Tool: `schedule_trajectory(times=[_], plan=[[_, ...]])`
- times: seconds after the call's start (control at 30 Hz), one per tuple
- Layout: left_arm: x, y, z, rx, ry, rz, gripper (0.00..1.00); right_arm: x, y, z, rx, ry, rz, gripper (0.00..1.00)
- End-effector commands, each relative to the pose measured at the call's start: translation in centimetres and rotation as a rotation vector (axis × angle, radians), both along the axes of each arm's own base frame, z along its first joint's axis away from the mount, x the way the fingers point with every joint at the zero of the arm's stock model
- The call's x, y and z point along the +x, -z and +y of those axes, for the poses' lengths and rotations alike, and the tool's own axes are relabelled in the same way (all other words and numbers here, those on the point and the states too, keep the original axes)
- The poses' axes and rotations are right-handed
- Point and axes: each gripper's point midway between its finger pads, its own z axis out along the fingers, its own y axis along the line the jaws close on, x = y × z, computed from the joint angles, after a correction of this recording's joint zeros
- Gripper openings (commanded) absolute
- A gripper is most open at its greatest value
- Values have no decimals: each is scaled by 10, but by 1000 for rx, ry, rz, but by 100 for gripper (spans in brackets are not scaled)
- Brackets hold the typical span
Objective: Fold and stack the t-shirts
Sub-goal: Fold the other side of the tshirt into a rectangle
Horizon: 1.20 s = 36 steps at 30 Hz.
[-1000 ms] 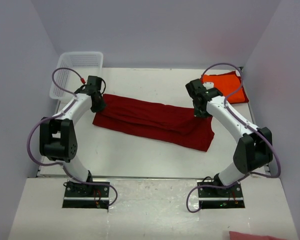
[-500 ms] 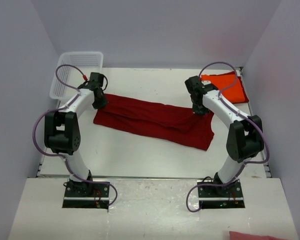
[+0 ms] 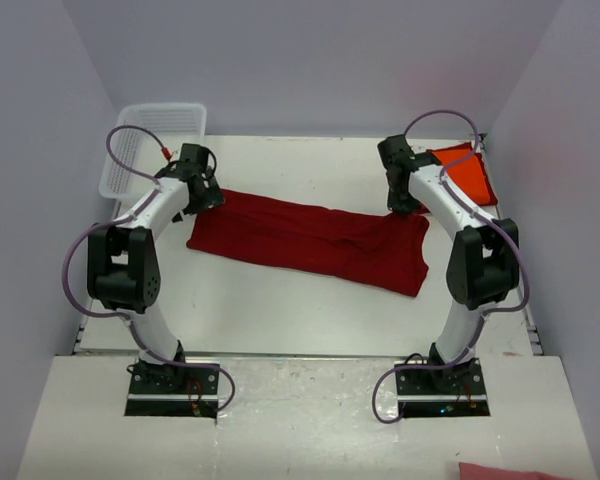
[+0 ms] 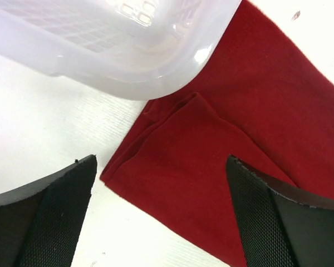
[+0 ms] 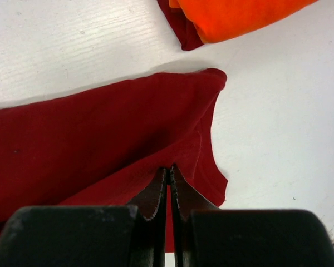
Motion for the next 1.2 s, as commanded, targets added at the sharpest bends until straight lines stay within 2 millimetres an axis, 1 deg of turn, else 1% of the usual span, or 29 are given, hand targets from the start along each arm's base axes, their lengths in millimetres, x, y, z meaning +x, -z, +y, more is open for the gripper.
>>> schedule_trajectory(times=[0.0, 0.03, 0.07, 0.13, 0.17, 0.23, 0.27, 0.3, 0.33, 0.4, 0.43, 0.53, 0.6, 0.63, 0.67, 0.7, 0.73, 0.77, 0.83, 0.87, 0.9, 0.93, 0.97, 1.0, 1.03, 1.07, 1.1, 1.17], plan=[[8, -59, 1, 79, -29, -158, 98, 17, -8, 0, 8, -23, -26, 0], [8, -66, 1, 105, -35, -174, 98, 20, -9, 0, 9, -24, -30, 0], [7, -75, -8, 102, -11, -196, 98, 22, -6, 1, 8, -28, -23, 0], [4, -82, -17, 96, 16, -205, 98, 26, -3, 1, 11, -29, -16, 0], [2, -87, -27, 88, 43, -214, 98, 27, 1, 1, 8, -27, -9, 0], [-2, -90, -42, 60, 90, -224, 97, 30, 4, -1, 6, -21, 0, 0], [-4, -90, -54, 46, 123, -226, 97, 30, 6, -3, 0, -12, 6, 0], [-5, -88, -67, 0, 164, -223, 96, 29, 9, -3, -2, -8, 21, 0], [-5, -81, -76, -25, 200, -219, 96, 30, 10, -2, 5, -8, 23, 0], [-6, -69, -87, -71, 233, -197, 95, 31, 12, -2, 4, -5, 27, 0], [-6, -57, -89, -79, 241, -179, 95, 33, 12, -2, 7, -7, 25, 0], [-4, -37, -89, -68, 234, -136, 94, 37, 11, -3, 2, -10, 21, 0], [-1, -29, -89, -61, 224, -118, 94, 43, 11, -5, 4, -11, 19, 0], [0, -28, -90, -66, 226, -119, 94, 46, 15, -4, 20, -20, 27, 0], [2, -28, -91, -69, 227, -122, 94, 49, 16, -10, 19, -10, 31, 7], [3, -30, -91, -67, 224, -127, 94, 58, 22, -12, 21, -3, 33, 14], [5, -31, -91, -69, 224, -133, 94, 62, 25, -15, 24, 2, 38, 18], [6, -33, -91, -63, 226, -139, 94, 70, 22, -19, 22, 16, 22, 30], [7, -36, -88, -45, 224, -139, 94, 75, 21, -24, 6, 26, 13, 41], [8, -38, -86, -35, 219, -142, 94, 81, 12, -25, 5, 32, -27, 51], [10, -39, -85, -24, 220, -150, 95, 81, 9, -22, 17, 21, -41, 53], [10, -39, -84, -21, 222, -152, 95, 80, -6, -20, 39, 9, -78, 54], [11, -40, -82, -9, 215, -153, 95, 77, -11, -16, 57, -4, -85, 56], [12, -39, -82, -6, 213, -149, 95, 68, -6, -8, 103, -26, -58, 55], [13, -38, -82, -5, 214, -148, 95, 60, -18, -2, 138, -47, -77, 55], [15, -38, -81, 0, 212, -149, 95, 59, -20, 13, 168, -100, -98, 55], [17, -34, -81, 4, 209, -139, 95, 39, 0, 26, 219, -141, -43, 55], [19, -30, -83, 0, 212, -131, 95, 24, 1, 50, 303, -209, -52, 54]])
